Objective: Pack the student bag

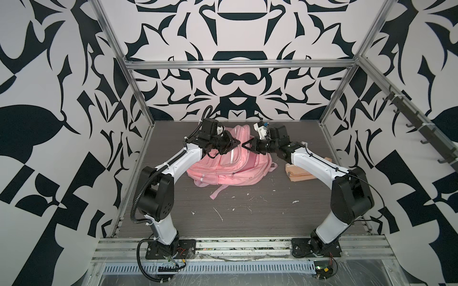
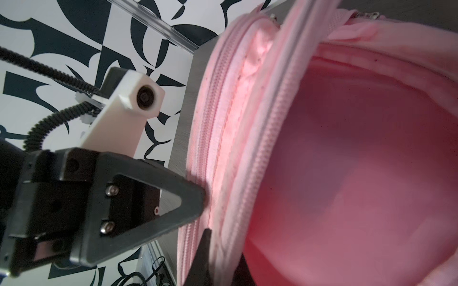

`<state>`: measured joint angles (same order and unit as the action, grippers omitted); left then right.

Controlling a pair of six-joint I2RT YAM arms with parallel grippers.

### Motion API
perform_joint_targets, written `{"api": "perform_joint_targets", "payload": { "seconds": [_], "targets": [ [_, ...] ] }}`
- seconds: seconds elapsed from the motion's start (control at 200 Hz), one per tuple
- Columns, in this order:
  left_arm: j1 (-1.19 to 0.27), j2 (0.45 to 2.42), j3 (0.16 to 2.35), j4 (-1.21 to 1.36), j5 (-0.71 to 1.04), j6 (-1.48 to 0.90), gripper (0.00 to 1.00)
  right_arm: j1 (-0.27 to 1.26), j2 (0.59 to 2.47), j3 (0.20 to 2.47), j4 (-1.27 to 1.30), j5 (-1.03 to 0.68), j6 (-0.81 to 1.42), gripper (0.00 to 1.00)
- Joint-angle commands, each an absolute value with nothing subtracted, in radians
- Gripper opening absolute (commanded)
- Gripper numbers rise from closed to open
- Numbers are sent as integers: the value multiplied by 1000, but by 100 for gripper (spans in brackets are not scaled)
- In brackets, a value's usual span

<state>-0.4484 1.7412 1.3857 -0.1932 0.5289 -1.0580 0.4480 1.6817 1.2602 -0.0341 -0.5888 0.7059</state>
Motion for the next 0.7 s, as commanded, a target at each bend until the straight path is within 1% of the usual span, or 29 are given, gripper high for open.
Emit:
{"api": "perform_joint_targets", "payload": {
  "seconds": [0.0, 0.045, 0.075, 0.125, 0.21, 0.31, 0.39, 0.45, 0.49, 0.54, 0.59, 0.695],
  "targets": [
    [-441, 1670, 1462, -434, 431, -873, 57, 454, 1674, 1317, 12, -609, 709, 0],
    [-444, 1634, 1454, -520, 393, -803, 73, 455, 1676, 1328, 2, -602, 707, 0],
    [-445, 1604, 1431, -564, 367, -764, 81, 456, 1678, 1338, -6, -598, 702, 0],
    [-444, 1530, 1349, -586, 371, -730, 83, 459, 1682, 1355, -26, -586, 692, 0],
    [-442, 1397, 1153, -532, 436, -713, 78, 462, 1693, 1375, -40, -584, 685, 0],
    [-501, 1308, 1006, -543, 470, -694, 64, 468, 1696, 1387, -40, -575, 690, 0],
    [-548, 1286, 921, -534, 450, -700, 62, 471, 1700, 1398, -43, -572, 696, 0],
    [-559, 1282, 862, -451, 442, -727, 62, 476, 1703, 1409, -48, -570, 697, 0],
    [-561, 1289, 838, -388, 438, -743, 62, 479, 1706, 1415, -49, -569, 699, 0],
    [-564, 1312, 830, -314, 427, -749, 59, 481, 1709, 1418, -51, -566, 702, 0],
    [-566, 1352, 846, -285, 405, -737, 55, 482, 1710, 1416, -49, -564, 708, 0],
    [-576, 1413, 883, -244, 355, -707, 54, 486, 1713, 1411, -48, -562, 715, 0]
  ]
}}
